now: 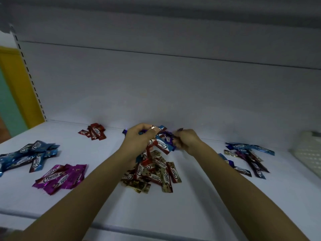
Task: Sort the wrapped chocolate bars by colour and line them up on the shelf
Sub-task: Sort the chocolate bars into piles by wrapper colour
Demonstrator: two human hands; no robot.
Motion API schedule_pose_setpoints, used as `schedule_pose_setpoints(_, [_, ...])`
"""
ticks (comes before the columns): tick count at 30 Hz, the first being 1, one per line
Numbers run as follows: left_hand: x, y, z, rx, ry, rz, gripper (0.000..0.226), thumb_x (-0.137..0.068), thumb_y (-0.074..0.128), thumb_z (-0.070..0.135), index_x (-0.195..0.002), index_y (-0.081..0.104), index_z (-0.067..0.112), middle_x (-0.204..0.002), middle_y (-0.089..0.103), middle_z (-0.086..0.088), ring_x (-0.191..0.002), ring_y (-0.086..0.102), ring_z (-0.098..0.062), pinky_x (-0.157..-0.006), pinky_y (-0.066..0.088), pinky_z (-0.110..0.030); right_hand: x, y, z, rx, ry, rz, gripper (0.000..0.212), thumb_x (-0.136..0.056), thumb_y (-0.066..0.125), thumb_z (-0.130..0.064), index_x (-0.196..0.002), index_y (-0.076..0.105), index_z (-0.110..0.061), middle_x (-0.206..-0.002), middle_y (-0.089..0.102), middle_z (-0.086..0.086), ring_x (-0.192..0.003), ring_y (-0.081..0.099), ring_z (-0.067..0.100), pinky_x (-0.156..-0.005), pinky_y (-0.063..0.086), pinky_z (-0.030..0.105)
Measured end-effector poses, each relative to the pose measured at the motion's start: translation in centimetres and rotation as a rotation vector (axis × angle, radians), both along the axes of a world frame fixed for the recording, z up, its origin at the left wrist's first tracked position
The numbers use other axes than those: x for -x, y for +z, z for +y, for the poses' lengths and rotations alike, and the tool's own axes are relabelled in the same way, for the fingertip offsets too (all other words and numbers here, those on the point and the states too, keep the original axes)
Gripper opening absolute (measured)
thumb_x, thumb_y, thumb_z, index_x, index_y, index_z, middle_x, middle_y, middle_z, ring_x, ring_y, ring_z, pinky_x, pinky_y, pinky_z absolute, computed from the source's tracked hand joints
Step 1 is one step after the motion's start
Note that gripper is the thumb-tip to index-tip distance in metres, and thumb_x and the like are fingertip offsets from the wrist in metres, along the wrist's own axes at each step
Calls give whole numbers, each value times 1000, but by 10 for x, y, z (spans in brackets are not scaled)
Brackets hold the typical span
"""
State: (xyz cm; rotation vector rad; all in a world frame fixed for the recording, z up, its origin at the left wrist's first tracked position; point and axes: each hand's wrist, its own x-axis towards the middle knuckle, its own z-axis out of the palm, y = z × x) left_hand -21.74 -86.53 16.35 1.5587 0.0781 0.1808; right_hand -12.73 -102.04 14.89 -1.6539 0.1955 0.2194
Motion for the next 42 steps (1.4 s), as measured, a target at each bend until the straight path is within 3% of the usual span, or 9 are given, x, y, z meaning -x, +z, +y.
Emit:
schedule_pose_setpoints(6, [-4, 0, 6, 26, 101, -60, 14, -90, 65, 25, -97, 65, 12, -102, 67, -12, -86, 65, -21, -63, 50, -22, -3, 3, 8, 167, 5, -96, 48, -96, 52, -12, -139, 36, 2, -106, 63, 19, -58, 58, 15, -46, 52, 22])
schedule_pose_setpoints(10, [-12, -3, 4, 24, 222, -122, 12, -91, 63, 29, -94, 65, 17, -99, 69, -10, -87, 66, -21, -75, 54, -31, 30, 12, 18, 65, 207, -153, 49, -95, 43, -50, -109, 65, -8, -77, 67, 4, -59, 58, 15, -51, 42, 26])
schedule_pose_setpoints(13, [-12, -1, 4, 71, 281, -141, 11, -91, 64, 29, -94, 65, 18, -95, 70, -8, -89, 68, -25, -85, 56, -43, 59, 20, 29, 28, 445, -213, 34, -93, 52, -43, -91, 68, -13, -73, 70, -1, -62, 61, 12, -56, 46, 23])
schedule_pose_setpoints(19, [5, -7, 25, 113, 394, -187, 9, -92, 63, 28, -95, 66, 19, -95, 70, -2, -86, 66, -14, -78, 55, -31, 61, 27, 52, -25, 429, -303, 20, -92, 59, -24, -82, 68, -10, -73, 68, 5, -56, 56, 10, -55, 44, 21])
schedule_pose_setpoints(24, [38, -15, 72, 127, 539, -173, 3, -91, 63, 23, -92, 65, 25, -95, 68, 3, -83, 62, -14, -66, 54, -25, 59, 30, 98, -41, 450, -270, 16, -97, 48, -13, -101, 63, -9, -82, 72, 3, -56, 61, 8, -52, 43, 20])
schedule_pose_setpoints(29, [75, -25, 101, 149, 658, -162, 27, -89, 65, 25, -113, 53, 28, -87, 63, 3, -69, 59, -6, -50, 46, -10, 71, 27, 149, -22, 598, -271, 8, -95, 54, -18, -95, 60, -13, -88, 74, 1, -75, 68, 11, -69, 48, 27])
schedule_pose_setpoints(33, [93, -26, 131, 181, 745, -167, 15, -87, 68, 19, -98, 59, 15, -76, 70, 7, -59, 63, 2, -51, 48, -12, 80, 29, 193, -39, 694, -275, 6, -90, 61, -19, -88, 64, -14, -94, 67, 2, -89, 62, 15, -69, 49, 25])
schedule_pose_setpoints(37, [113, -28, 165, 129, 816, -201, 13, -87, 68, 22, -96, 65, 13, -92, 70, -2, -79, 65, -10, -67, 52, -23, 95, 30, 237, -131, 803, -270, 7, -91, 61, -15, -86, 63, -10, -88, 66, 1, -82, 62, 11, -68, 50, 22])
schedule_pose_setpoints(42, [147, -43, 215, 174, 935, -196, 11, -89, 66, 22, -99, 65, 20, -90, 68, 1, -63, 61, 2, -53, 49, -15, 101, 19, 299, -7, 714, -345, 6, -89, 63, -13, -91, 68, -10, -88, 67, 2, -84, 61, 14, -65, 48, 20])
